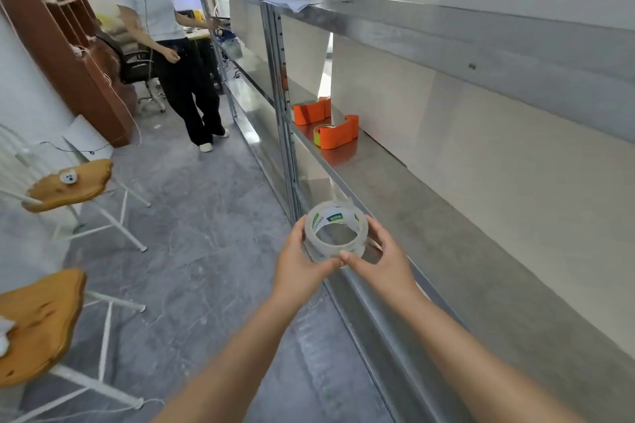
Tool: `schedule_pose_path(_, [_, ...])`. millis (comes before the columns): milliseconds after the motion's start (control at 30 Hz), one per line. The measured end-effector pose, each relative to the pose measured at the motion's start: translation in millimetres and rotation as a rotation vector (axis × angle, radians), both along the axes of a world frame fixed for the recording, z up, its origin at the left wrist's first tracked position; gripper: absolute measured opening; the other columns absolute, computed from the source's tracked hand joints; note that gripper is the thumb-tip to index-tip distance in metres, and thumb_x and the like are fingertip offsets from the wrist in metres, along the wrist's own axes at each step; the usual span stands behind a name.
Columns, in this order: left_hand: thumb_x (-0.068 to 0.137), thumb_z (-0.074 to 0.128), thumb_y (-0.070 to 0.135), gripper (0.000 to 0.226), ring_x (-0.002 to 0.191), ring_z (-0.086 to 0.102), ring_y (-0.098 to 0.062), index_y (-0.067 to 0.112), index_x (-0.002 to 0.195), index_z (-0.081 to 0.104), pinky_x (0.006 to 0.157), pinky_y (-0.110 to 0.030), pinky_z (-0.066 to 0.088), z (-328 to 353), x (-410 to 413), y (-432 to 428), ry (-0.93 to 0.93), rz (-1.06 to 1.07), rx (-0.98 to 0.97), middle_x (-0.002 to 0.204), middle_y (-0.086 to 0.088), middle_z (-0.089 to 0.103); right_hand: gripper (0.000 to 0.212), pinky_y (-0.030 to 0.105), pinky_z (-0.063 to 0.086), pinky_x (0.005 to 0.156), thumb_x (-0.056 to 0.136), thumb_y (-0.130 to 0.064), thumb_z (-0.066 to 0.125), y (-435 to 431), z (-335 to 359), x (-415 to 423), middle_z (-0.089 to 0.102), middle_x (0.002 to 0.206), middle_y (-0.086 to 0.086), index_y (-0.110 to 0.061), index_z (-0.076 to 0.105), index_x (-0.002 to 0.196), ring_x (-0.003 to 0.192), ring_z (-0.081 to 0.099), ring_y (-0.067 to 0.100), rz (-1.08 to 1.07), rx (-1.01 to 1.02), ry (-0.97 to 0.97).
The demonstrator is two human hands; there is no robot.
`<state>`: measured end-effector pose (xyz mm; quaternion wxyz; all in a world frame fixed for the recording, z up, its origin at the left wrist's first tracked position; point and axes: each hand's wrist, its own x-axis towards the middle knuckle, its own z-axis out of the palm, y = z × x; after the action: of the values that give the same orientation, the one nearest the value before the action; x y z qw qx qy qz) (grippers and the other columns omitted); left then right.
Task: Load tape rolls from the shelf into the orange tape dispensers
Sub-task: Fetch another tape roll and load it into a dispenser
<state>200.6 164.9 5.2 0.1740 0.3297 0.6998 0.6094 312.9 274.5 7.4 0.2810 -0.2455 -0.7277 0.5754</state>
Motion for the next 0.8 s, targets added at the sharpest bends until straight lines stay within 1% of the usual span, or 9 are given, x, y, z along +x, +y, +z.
schedule_pose_path(100, [0.056, 0.087, 0.023, 0.073, 0.102, 0.052, 0.023, 0.066, 0.102, 0.050, 0.078, 0.006, 0.037, 0.1, -27.7, 18.8, 0.017, 0.013, -0.010, 0.105, 0.044, 0.059, 0.072, 0.030, 0.042, 0.106, 0.067, -0.025, 0.082, 22.2, -3.9, -28.2, 0.056, 0.132, -0.011, -0.036, 0.045, 0.128, 0.118, 0.052, -0.004, 0.018, -0.016, -0.002])
schedule_pose_path(133, [0.055, 0.087, 0.023, 0.074, 0.103, 0.052, 0.023, 0.067, 0.101, 0.049, 0.078, 0.006, 0.037, -1.2, -35.2, 24.7, 0.008, 0.022, -0.013, 0.106, 0.045, 0.059, 0.074, 0.027, 0.042, 0.105, 0.066, -0.028, 0.082, 28.2, -4.9, -36.5, 0.055, 0.131, -0.013, -0.037, 0.044, 0.129, 0.118, 0.051, -0.006, 0.024, -0.025, -0.006])
schedule_pose_path(267, [0.053, 0.086, 0.027, 0.074, 0.105, 0.052, 0.022, 0.067, 0.102, 0.048, 0.080, 0.005, 0.037, -5.5, -62.6, 43.3, 0.007, 0.042, -0.027, 0.107, 0.044, 0.058, 0.071, 0.021, 0.040, 0.103, 0.067, -0.027, 0.081, 48.3, -9.8, -67.6, 0.055, 0.128, -0.019, -0.045, 0.043, 0.123, 0.120, 0.050, -0.007, 0.049, -0.042, -0.025])
schedule_pose_path(433, [0.053, 0.085, 0.031, 0.071, 0.109, 0.055, 0.013, 0.061, 0.106, 0.050, 0.083, 0.001, 0.039, -14.0, -110.6, 64.9, -0.019, 0.051, -0.035, 0.111, 0.036, 0.061, 0.074, 0.024, 0.041, 0.104, 0.067, -0.025, 0.081, 71.2, -15.8, -116.4, 0.057, 0.132, -0.010, -0.027, 0.046, 0.132, 0.122, 0.051, -0.001, 0.061, -0.039, -0.042])
schedule_pose_path(500, [0.054, 0.085, 0.030, 0.070, 0.109, 0.055, 0.012, 0.059, 0.107, 0.050, 0.083, 0.001, 0.039, -16.7, -133.3, 73.2, -0.008, 0.044, -0.039, 0.112, 0.034, 0.062, 0.072, 0.024, 0.041, 0.104, 0.068, -0.023, 0.081, 78.3, -18.5, -138.3, 0.058, 0.131, -0.011, -0.028, 0.047, 0.130, 0.121, 0.052, -0.002, 0.046, -0.045, -0.039])
schedule_pose_path(567, [0.056, 0.086, 0.026, 0.070, 0.108, 0.055, 0.012, 0.055, 0.109, 0.051, 0.083, 0.001, 0.039, -18.9, -160.6, 82.3, 0.000, 0.022, -0.040, 0.112, 0.032, 0.062, 0.069, 0.024, 0.042, 0.103, 0.068, -0.021, 0.081, 85.0, -20.6, -163.4, 0.058, 0.129, -0.013, -0.034, 0.047, 0.127, 0.120, 0.052, -0.003, 0.035, -0.045, -0.034])
schedule_pose_path(600, [0.057, 0.086, 0.023, 0.069, 0.107, 0.055, 0.013, 0.053, 0.109, 0.052, 0.082, 0.001, 0.039, -20.1, -176.4, 86.7, 0.002, 0.006, -0.040, 0.111, 0.031, 0.063, 0.068, 0.026, 0.042, 0.104, 0.069, -0.020, 0.081, 88.2, -21.8, -178.0, 0.058, 0.129, -0.013, -0.034, 0.048, 0.127, 0.120, 0.053, -0.002, 0.030, -0.043, -0.032])
schedule_pose_path(700, [0.058, 0.086, 0.020, 0.069, 0.105, 0.055, 0.014, 0.054, 0.108, 0.052, 0.080, 0.002, 0.040, -18.8, -227.8, 98.4, 0.012, -0.043, -0.045, 0.110, 0.033, 0.062, 0.068, 0.034, 0.042, 0.107, 0.071, -0.015, 0.080, 94.8, -21.1, -224.8, 0.057, 0.132, -0.006, -0.025, 0.048, 0.130, 0.122, 0.053, 0.004, -0.012, -0.041, -0.032])
schedule_pose_path(800, [0.059, 0.086, 0.021, 0.068, 0.105, 0.055, 0.015, 0.052, 0.109, 0.052, 0.079, 0.002, 0.039, -14.3, -280.1, 110.4, 0.054, -0.085, -0.061, 0.110, 0.034, 0.062, 0.070, 0.036, 0.041, 0.109, 0.071, -0.013, 0.079, 99.6, -19.4, -272.0, 0.055, 0.135, -0.002, -0.020, 0.046, 0.133, 0.124, 0.052, 0.006, -0.054, -0.025, -0.017])
